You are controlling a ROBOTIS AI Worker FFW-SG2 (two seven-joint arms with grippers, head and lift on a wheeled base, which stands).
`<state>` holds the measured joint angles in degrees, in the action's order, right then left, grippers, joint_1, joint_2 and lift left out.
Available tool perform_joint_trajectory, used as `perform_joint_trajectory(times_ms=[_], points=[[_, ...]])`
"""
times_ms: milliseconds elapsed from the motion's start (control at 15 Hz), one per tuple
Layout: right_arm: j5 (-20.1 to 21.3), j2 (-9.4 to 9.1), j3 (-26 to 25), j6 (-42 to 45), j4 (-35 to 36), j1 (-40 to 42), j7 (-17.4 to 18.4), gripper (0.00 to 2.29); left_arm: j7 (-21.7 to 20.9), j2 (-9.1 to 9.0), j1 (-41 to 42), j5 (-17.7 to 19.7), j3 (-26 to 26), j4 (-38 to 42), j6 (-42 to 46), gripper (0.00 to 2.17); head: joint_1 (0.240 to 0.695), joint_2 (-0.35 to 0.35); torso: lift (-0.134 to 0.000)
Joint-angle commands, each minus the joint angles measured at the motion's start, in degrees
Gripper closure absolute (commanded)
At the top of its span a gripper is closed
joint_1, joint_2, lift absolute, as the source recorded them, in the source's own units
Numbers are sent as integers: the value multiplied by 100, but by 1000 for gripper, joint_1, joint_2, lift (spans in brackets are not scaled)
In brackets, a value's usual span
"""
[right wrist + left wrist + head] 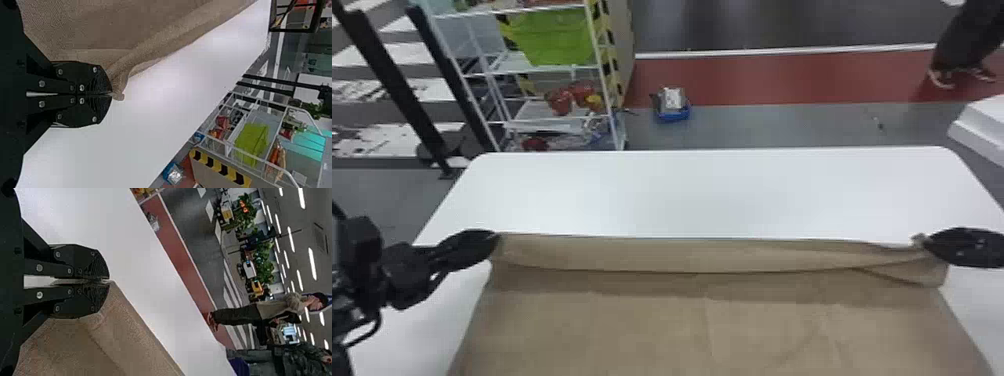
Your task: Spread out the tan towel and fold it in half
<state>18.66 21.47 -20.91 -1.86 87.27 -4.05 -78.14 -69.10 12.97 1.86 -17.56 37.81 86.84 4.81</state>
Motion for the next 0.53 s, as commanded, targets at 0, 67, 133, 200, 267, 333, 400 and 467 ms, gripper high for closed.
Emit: perform_joint_trajectory(times_ms=[0,67,133,200,267,333,400,467], points=[[208,6,202,243,-52,185,-19,1430,-349,13,25,-318,-11,-79,314,1072,695,103,-134],[234,-2,263,278,-34,238,-19,1430,-472,13,34,-406,-11,-79,543,1072,695,101,-134],[217,-2,254,278,36,291,-19,1430,-560,13,86,-441,-2,-62,736,1072,695,101,-134],[173,-2,237,278,124,344,-19,1430,-569,13,130,-441,51,-44,1035,1072,695,104,-134],[85,-29,149,243,291,370,-19,1430,-578,4,174,-432,174,17,1281,1072,695,105,-134],[-38,-29,17,137,511,405,-19,1430,-622,-14,271,-344,314,123,1439,1072,695,106,-134],[-56,-20,-97,49,766,511,-19,1430,-701,-40,385,-292,464,263,1545,1072,695,110,-134],[-56,-2,-185,-56,985,616,-19,1430,-710,-40,508,-160,578,325,1703,1072,695,111,-134]])
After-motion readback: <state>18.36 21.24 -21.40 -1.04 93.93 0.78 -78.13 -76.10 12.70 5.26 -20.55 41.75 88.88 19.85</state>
